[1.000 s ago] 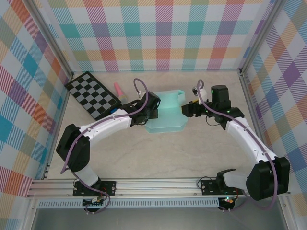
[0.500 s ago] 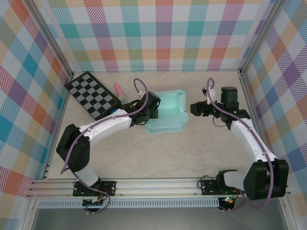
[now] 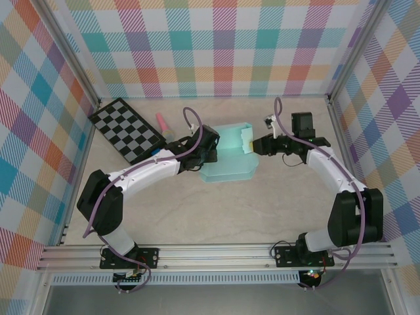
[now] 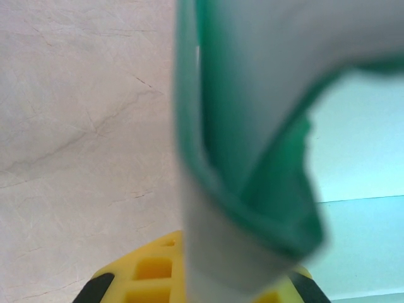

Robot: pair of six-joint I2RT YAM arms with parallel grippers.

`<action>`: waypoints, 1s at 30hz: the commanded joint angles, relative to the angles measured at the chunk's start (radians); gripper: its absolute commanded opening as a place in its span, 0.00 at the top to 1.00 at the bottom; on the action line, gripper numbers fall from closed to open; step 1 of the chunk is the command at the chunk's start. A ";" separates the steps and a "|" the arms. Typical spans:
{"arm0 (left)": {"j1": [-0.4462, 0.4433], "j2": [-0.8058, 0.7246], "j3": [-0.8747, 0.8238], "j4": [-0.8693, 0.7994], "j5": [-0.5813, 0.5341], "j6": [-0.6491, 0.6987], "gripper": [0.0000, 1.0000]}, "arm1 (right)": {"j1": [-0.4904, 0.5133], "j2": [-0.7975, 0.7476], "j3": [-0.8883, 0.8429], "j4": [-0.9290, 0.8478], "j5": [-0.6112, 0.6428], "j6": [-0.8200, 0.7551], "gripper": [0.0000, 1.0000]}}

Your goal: Fold the paper box

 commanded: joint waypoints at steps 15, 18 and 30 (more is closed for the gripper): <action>-0.008 -0.002 0.020 0.010 0.013 -0.010 1.00 | 0.204 0.000 0.030 0.121 0.425 0.060 0.60; -0.009 -0.003 0.020 0.008 0.013 -0.009 1.00 | 0.230 0.005 0.034 0.143 0.491 0.086 0.61; -0.008 -0.004 0.014 0.011 0.012 -0.014 1.00 | 0.302 0.076 0.104 0.133 0.692 0.114 0.61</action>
